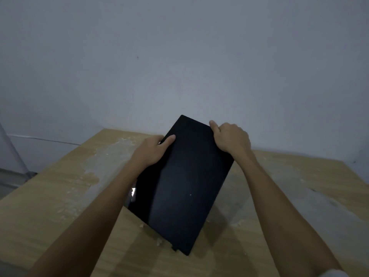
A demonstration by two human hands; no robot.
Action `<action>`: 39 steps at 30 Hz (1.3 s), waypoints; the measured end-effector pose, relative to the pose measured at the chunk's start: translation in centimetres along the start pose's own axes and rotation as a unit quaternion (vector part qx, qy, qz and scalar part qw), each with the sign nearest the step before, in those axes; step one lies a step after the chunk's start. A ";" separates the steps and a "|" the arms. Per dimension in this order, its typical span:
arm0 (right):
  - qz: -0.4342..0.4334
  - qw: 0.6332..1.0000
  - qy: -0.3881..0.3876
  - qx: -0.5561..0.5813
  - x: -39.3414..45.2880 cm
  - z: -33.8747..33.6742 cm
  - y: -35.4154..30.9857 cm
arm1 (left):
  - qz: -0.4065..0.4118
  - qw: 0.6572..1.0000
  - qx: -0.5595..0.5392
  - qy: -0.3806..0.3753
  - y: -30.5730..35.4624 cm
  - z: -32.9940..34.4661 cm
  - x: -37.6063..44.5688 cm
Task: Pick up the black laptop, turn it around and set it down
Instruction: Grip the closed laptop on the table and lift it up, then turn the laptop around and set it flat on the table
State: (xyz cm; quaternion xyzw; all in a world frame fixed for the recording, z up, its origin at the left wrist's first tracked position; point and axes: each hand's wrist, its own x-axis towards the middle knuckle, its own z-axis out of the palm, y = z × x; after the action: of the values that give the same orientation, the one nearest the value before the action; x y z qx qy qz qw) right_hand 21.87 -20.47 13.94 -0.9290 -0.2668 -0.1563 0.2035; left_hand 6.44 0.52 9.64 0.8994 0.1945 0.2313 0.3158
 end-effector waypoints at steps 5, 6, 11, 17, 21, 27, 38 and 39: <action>-0.114 0.991 0.044 -0.049 0.8 -2.9 -2.6 | 0.024 0.992 -0.122 0.030 3.6 -1.5 0.7; -0.137 0.988 0.047 -0.061 0.7 -3.3 -3.0 | 0.029 0.991 -0.124 0.048 4.1 -1.9 0.8; -0.232 0.967 0.056 -0.088 0.5 -5.0 -4.6 | 0.101 0.994 -0.023 0.020 6.2 -3.6 1.3; -0.285 0.950 0.065 -0.112 1.2 -8.0 -5.6 | 0.150 0.985 0.043 -0.072 8.9 -4.9 0.8; -0.327 0.934 0.069 -0.125 1.2 -9.4 -6.9 | 0.124 0.982 0.049 -0.131 10.8 -5.4 1.2; -0.356 0.921 0.078 -0.138 1.0 -10.5 -7.8 | 0.156 0.979 -0.011 -0.129 11.4 -5.7 0.9; -0.331 0.927 0.176 -0.022 1.2 -12.0 -6.5 | 0.113 0.992 -0.053 -0.023 11.2 -5.9 -0.3; -0.316 0.930 0.186 0.007 1.1 -12.2 -5.8 | 0.100 0.993 -0.065 -0.008 11.0 -5.9 -0.4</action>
State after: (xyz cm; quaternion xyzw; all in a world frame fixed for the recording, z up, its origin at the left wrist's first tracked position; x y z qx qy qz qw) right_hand 17.31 -21.12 26.70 -0.7489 -0.5053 -0.3809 0.1965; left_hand 5.17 -4.80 20.84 0.8936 0.0860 0.2670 0.3505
